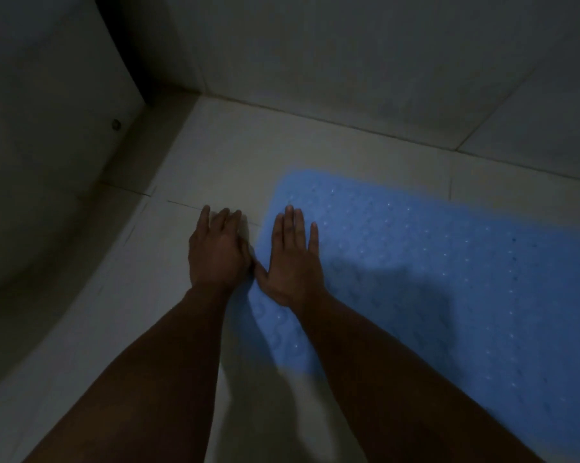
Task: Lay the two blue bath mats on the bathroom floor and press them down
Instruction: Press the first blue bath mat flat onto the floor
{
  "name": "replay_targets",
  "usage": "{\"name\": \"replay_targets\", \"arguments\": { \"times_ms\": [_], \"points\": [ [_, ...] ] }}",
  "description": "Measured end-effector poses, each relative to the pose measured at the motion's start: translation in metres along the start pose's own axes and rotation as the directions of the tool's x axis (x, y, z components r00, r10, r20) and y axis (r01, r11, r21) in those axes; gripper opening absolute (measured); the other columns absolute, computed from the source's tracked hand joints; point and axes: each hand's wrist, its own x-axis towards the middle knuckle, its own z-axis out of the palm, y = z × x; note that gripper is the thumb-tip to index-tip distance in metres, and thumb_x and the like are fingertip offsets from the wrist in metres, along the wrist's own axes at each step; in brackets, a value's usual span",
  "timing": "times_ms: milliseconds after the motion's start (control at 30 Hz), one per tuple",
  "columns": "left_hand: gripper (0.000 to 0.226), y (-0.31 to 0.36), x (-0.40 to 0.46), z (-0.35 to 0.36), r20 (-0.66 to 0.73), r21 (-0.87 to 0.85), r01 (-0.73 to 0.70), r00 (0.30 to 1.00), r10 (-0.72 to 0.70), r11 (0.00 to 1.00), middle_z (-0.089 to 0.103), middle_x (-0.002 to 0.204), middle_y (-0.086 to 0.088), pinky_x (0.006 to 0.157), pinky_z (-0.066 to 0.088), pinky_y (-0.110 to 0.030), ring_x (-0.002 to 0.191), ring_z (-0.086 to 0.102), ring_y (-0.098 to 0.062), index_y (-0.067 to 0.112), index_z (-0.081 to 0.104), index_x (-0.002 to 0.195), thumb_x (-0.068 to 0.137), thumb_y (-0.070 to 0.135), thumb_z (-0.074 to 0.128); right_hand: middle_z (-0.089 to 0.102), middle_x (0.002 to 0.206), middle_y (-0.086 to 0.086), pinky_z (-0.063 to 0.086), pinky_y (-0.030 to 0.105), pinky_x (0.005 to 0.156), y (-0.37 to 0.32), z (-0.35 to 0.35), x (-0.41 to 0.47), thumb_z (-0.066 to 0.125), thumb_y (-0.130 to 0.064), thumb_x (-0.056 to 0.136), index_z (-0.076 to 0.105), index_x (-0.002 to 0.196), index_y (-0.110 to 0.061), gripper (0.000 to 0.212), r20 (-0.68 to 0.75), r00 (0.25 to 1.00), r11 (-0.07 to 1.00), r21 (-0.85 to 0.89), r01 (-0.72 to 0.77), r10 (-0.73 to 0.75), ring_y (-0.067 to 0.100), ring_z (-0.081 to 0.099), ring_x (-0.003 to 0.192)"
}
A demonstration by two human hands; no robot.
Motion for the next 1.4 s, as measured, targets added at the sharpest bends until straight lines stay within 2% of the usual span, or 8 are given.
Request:
{"name": "replay_targets", "arguments": {
  "times_ms": [400, 600, 700, 767, 933, 1033, 1133, 1400],
  "points": [
    [0.056, -0.023, -0.004, 0.008, -0.047, -0.06, 0.094, 0.994, -0.097, 0.994, 0.047, 0.154, -0.016, 0.112, 0.036, -0.058, 0.152, 0.024, -0.039, 0.011, 0.05, 0.147, 0.095, 0.03, 0.041, -0.007, 0.168, 0.017, 0.003, 0.059, 0.122, -0.003, 0.008, -0.001, 0.02, -0.078, 0.092, 0.003, 0.159, -0.004, 0.102, 0.029, 1.0, 0.999, 0.036, 0.002, -0.003, 0.03, -0.01, 0.155],
    [0.048, -0.006, -0.016, -0.015, -0.102, -0.082, 0.106, 0.988, -0.115, 0.991, 0.048, 0.154, -0.014, 0.114, 0.037, -0.06, 0.152, 0.025, -0.038, 0.013, 0.051, 0.147, 0.099, 0.022, 0.051, -0.022, 0.166, 0.009, -0.007, 0.057, 0.123, 0.002, -0.037, 0.02, 0.024, -0.072, 0.096, -0.007, 0.159, -0.009, 0.095, 0.409, 0.913, 0.981, 0.172, -0.084, 0.007, 0.024, -0.019, 0.154],
    [0.049, 0.011, -0.026, -0.023, -0.066, -0.067, 0.075, 0.995, -0.08, 0.995, 0.049, 0.153, -0.014, 0.112, 0.038, -0.058, 0.151, 0.027, -0.039, 0.013, 0.053, 0.146, 0.098, 0.022, 0.051, 0.014, 0.166, 0.019, 0.018, 0.044, 0.122, 0.015, -0.095, 0.054, 0.038, -0.057, 0.102, 0.029, 0.154, -0.002, 0.077, 0.573, 0.82, 0.94, 0.285, -0.188, -0.009, 0.032, 0.02, 0.152],
    [0.05, 0.024, -0.028, -0.023, -0.058, -0.065, 0.03, 0.998, -0.033, 0.997, 0.051, 0.151, -0.014, 0.11, 0.039, -0.056, 0.15, 0.03, -0.039, 0.014, 0.055, 0.144, 0.096, 0.026, 0.046, 0.038, 0.158, 0.019, 0.029, 0.037, 0.117, 0.029, -0.124, 0.07, 0.047, -0.045, 0.103, 0.048, 0.145, -0.001, 0.061, 0.472, 0.882, 0.893, 0.396, -0.215, 0.003, 0.032, 0.038, 0.144],
    [0.063, 0.042, -0.037, 0.01, 0.07, 0.003, -0.207, 0.976, 0.206, 0.978, 0.041, 0.159, -0.014, 0.119, 0.033, -0.056, 0.154, 0.023, -0.038, 0.013, 0.046, 0.151, 0.098, 0.043, 0.029, 0.045, 0.155, 0.008, 0.03, 0.034, 0.118, 0.062, -0.127, 0.062, 0.055, -0.038, 0.101, 0.051, 0.146, -0.011, 0.053, 0.278, 0.955, 0.808, 0.536, -0.245, 0.106, 0.025, 0.043, 0.142],
    [0.07, 0.053, -0.044, 0.038, 0.133, -0.001, -0.288, 0.949, 0.286, 0.958, 0.015, 0.17, -0.009, 0.128, 0.01, -0.051, 0.159, 0.0, -0.03, 0.018, 0.027, 0.161, 0.102, 0.055, 0.02, 0.051, 0.151, 0.004, 0.035, 0.031, 0.113, 0.083, -0.107, 0.04, 0.055, -0.035, 0.101, 0.056, 0.142, -0.019, 0.044, 0.175, 0.974, 0.799, 0.562, -0.216, 0.141, 0.023, 0.048, 0.138],
    [0.078, 0.064, -0.051, 0.058, 0.173, 0.085, -0.323, 0.936, 0.305, 0.943, -0.003, 0.172, -0.007, 0.127, -0.001, -0.055, 0.157, -0.015, -0.027, 0.017, 0.012, 0.164, 0.103, 0.066, 0.017, 0.057, 0.145, 0.003, 0.035, 0.028, 0.109, 0.103, -0.091, 0.019, 0.056, -0.034, 0.1, 0.062, 0.135, -0.022, 0.037, 0.058, 0.987, 0.822, 0.547, -0.158, 0.152, 0.022, 0.051, 0.134],
    [0.083, 0.066, -0.06, 0.066, 0.144, 0.152, -0.345, 0.935, 0.325, 0.926, -0.001, 0.17, -0.015, 0.127, 0.0, -0.056, 0.158, -0.012, -0.025, 0.009, 0.015, 0.162, 0.102, 0.066, 0.018, 0.055, 0.147, 0.004, 0.025, 0.036, 0.121, 0.131, -0.069, 0.002, 0.057, -0.03, 0.099, 0.067, 0.128, -0.021, 0.032, -0.113, 0.98, 0.852, 0.517, -0.083, 0.164, 0.024, 0.037, 0.145]
  ]
}}
